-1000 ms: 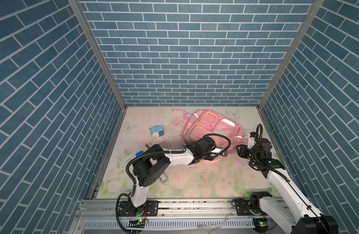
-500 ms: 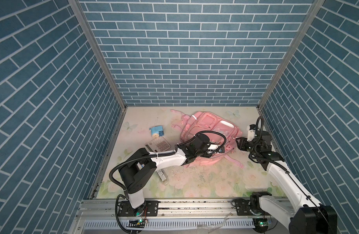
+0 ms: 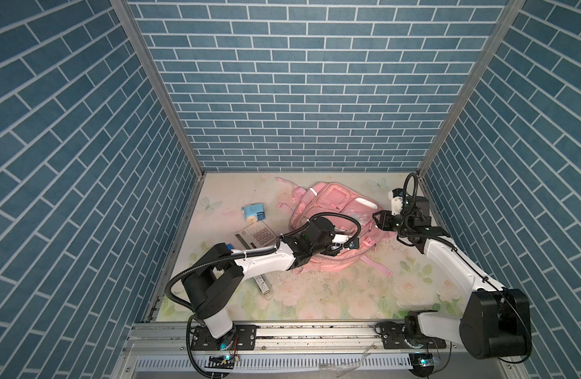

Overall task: Pack books, pencil case, and school supplies into a backpack
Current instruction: Unzip the student bag at the top-center of the table.

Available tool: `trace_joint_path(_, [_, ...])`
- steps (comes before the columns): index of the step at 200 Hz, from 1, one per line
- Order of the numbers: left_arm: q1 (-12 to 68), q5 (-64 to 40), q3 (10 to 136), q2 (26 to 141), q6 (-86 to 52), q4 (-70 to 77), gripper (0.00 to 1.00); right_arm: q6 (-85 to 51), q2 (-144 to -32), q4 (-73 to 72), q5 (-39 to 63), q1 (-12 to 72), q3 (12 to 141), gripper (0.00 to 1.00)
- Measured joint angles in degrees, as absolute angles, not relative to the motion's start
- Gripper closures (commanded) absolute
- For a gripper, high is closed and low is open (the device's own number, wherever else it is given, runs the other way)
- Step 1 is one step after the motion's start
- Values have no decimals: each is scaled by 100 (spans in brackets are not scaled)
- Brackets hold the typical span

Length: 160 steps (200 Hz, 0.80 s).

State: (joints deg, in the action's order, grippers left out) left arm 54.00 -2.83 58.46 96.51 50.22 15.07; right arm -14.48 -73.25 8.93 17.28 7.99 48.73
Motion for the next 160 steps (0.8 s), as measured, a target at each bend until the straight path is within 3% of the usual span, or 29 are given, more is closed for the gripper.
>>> trace_joint_path(32, [5400,-283,5846,9644,5043,1507,100,-1448,-7688,923,1691,958,4923,56])
trace_joint_path(77, [5389,-261,5839,9638,5037,1533,100,-1345,-8206,1568,1358,1092,5179,68])
trace_joint_path(113, [5363,-266,5817,9612,5035,1568,100,-1376,-7498,1822,998,1081,4840,77])
trace_joint_path(160, [5325,-290,5813,9513,5039,1573,100,-1354,-6737,2056,906,1066,4329,74])
